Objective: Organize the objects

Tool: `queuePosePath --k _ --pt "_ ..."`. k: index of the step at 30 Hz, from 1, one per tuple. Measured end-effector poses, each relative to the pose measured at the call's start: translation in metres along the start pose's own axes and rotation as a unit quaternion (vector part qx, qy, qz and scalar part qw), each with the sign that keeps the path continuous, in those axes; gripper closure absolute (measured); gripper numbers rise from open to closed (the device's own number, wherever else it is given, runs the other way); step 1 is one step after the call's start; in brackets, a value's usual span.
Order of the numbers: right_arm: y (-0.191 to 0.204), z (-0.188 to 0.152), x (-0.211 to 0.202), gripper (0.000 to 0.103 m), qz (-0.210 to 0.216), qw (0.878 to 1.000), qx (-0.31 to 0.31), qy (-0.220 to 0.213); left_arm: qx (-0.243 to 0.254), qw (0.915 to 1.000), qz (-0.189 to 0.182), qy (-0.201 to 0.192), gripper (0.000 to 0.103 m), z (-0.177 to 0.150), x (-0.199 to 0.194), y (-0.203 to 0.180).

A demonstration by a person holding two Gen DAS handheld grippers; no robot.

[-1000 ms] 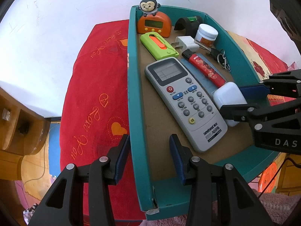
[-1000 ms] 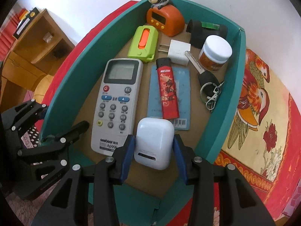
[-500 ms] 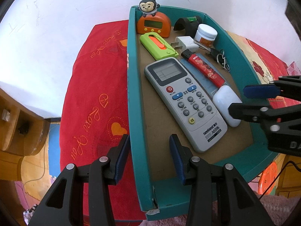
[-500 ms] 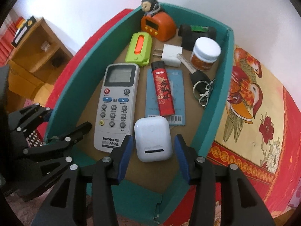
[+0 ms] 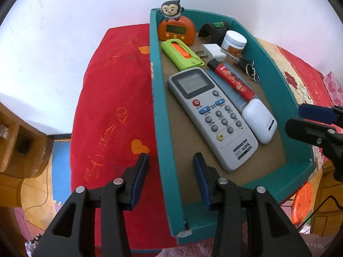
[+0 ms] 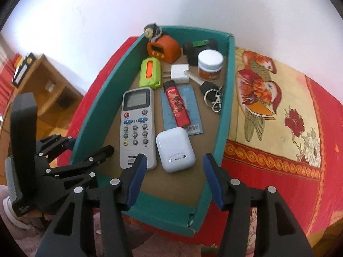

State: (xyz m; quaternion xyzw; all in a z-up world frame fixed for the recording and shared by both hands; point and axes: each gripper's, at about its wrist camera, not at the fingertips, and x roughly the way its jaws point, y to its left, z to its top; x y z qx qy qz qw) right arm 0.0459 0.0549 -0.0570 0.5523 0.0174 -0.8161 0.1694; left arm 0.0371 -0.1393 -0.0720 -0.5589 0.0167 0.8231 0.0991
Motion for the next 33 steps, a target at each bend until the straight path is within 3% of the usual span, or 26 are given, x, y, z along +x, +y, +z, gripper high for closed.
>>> queuePosePath --k 11,13,15,20,24,26,28,33 --pt "-0.016 -0.018 -0.027 0.041 0.003 0.997 0.059 -0.049 0.020 0.9996 0.011 -0.017 0.057 -0.002 -0.033 -0.002" --pt "-0.019 -0.020 -0.030 0.041 0.008 0.997 0.059 -0.055 0.021 0.9993 0.014 -0.026 0.037 -0.001 -0.041 -0.006" --pt "-0.022 -0.021 -0.033 0.041 0.010 0.997 0.059 -0.058 0.018 0.9989 0.017 -0.038 0.026 -0.002 -0.049 -0.012" --pt "-0.037 -0.024 -0.043 0.037 0.014 0.996 0.058 -0.068 0.001 0.9976 0.023 -0.065 0.017 0.004 -0.061 -0.030" --pt "-0.055 -0.026 -0.054 0.023 0.009 0.994 0.068 -0.084 -0.012 0.9966 0.022 -0.079 0.008 0.008 -0.065 -0.047" --pt "-0.065 -0.027 -0.060 0.022 0.004 0.993 0.078 -0.091 -0.017 0.9965 0.022 -0.079 0.001 0.011 -0.067 -0.056" --pt "-0.076 -0.027 -0.061 0.015 0.008 0.992 0.087 -0.087 -0.023 0.9960 0.022 -0.084 0.001 0.014 -0.070 -0.065" --pt "-0.095 -0.030 -0.068 0.015 0.004 0.990 0.110 -0.093 -0.034 0.9954 0.025 -0.086 0.000 0.022 -0.076 -0.082"
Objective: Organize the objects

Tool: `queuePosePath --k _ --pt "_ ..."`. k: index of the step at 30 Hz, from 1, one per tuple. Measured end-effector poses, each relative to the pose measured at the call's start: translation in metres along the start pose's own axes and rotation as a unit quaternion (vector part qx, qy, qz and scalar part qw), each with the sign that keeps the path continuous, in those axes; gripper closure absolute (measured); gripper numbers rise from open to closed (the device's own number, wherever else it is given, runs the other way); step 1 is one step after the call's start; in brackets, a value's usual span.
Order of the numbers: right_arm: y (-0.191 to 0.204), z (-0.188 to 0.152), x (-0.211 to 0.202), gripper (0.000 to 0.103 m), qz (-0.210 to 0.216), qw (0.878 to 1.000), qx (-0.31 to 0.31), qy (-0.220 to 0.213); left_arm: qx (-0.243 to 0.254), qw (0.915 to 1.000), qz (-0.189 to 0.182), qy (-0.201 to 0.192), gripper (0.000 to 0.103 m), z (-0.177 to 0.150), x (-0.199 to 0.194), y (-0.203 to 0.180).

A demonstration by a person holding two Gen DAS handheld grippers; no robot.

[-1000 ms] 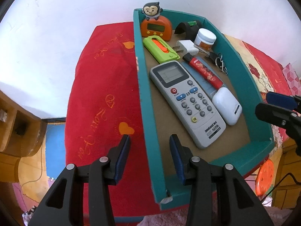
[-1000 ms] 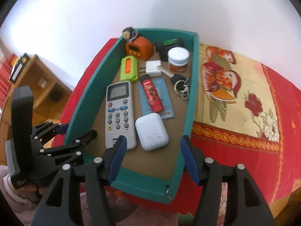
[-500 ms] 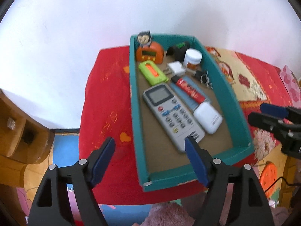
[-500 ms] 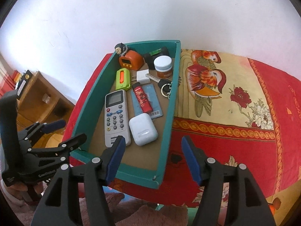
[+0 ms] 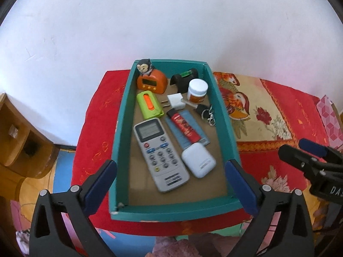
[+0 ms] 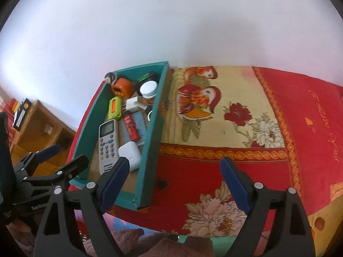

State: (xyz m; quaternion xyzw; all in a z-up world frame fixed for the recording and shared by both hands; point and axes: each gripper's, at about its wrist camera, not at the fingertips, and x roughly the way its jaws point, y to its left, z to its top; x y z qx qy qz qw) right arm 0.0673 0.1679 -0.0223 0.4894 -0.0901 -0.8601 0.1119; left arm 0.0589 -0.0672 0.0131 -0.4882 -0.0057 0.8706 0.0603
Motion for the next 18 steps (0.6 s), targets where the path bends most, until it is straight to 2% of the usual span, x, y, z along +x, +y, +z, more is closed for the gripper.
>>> queuePosePath --k 10,18 --pt "-0.012 0.006 -0.020 0.015 -0.019 0.999 -0.002 -0.040 -0.002 0.9999 0.013 0.004 0.000 0.011 0.003 -0.028" --pt "-0.021 0.005 -0.019 0.015 -0.029 0.998 -0.004 -0.050 -0.013 0.9997 0.016 -0.010 0.000 0.014 0.003 -0.036"
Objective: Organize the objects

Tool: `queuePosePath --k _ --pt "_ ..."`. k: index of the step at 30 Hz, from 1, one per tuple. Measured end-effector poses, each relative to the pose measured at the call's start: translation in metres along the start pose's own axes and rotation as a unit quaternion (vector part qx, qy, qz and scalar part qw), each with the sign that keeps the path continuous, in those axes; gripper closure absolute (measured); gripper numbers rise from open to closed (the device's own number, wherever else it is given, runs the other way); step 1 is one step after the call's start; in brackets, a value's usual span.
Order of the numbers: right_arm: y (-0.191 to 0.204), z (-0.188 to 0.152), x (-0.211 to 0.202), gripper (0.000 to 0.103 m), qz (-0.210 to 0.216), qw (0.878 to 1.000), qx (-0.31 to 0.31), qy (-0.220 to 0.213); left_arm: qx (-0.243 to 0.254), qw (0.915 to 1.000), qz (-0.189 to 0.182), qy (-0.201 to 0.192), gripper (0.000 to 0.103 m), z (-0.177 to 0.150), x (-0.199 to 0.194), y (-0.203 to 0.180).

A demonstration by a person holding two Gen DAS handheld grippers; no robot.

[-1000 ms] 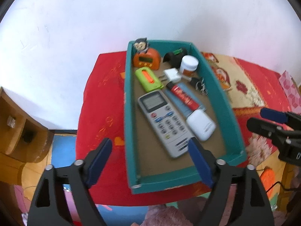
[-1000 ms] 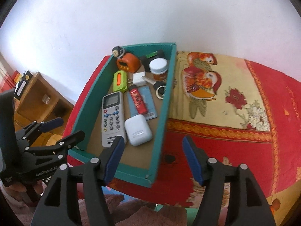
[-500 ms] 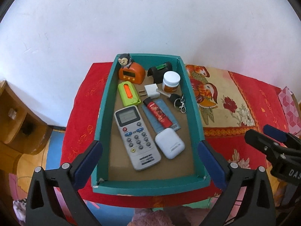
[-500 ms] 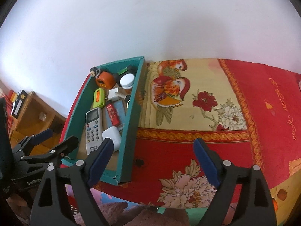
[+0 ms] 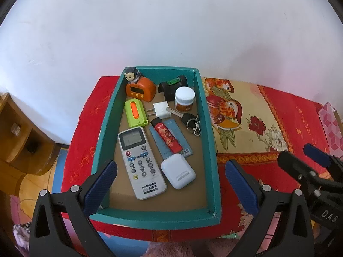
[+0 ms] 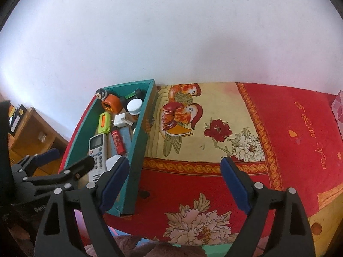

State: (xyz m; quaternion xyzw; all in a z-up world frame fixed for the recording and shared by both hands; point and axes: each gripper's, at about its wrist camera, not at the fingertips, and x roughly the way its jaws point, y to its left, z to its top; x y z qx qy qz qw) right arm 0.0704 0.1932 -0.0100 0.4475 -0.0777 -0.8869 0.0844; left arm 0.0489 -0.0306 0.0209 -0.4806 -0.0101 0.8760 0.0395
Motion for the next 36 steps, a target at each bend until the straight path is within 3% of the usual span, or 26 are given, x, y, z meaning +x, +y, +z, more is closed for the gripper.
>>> queuePosePath --k 36 --pt "-0.011 -0.003 0.008 0.015 0.006 1.000 0.019 0.012 -0.005 0.9999 0.000 0.014 0.000 0.001 0.006 -0.002"
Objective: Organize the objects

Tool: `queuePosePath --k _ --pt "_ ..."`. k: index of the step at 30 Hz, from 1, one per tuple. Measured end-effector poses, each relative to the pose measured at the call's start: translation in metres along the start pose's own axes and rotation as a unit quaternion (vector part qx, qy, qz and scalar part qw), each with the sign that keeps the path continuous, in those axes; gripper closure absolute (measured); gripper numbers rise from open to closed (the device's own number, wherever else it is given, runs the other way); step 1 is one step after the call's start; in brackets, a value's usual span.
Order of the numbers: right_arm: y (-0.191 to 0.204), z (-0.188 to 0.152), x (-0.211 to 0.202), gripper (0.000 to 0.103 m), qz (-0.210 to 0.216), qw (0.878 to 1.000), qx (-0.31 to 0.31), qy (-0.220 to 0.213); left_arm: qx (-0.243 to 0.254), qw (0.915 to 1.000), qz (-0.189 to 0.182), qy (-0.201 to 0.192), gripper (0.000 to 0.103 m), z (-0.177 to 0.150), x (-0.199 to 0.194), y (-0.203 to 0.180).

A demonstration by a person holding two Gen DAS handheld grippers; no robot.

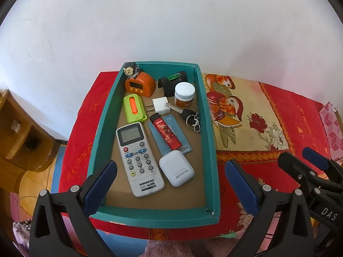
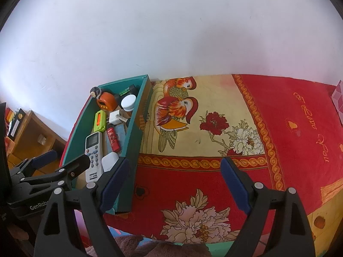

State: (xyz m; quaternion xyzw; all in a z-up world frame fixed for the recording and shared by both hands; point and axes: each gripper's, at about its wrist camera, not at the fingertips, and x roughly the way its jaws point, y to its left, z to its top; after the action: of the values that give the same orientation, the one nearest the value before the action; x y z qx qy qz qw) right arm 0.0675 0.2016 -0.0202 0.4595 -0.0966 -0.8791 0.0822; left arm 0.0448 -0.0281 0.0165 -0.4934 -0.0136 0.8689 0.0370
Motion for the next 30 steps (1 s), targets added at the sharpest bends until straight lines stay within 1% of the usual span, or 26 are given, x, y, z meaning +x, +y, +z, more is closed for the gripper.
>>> queuePosePath --k 13,30 --pt "0.0019 0.0005 0.0019 0.015 0.000 1.000 0.000 0.001 -0.003 1.0000 0.008 0.000 0.001 -0.0002 0.0011 0.0031" --pt "0.0028 0.0001 0.0014 0.015 -0.001 1.000 0.003 0.000 -0.003 1.0000 0.005 0.000 0.002 -0.0011 0.0004 0.0039"
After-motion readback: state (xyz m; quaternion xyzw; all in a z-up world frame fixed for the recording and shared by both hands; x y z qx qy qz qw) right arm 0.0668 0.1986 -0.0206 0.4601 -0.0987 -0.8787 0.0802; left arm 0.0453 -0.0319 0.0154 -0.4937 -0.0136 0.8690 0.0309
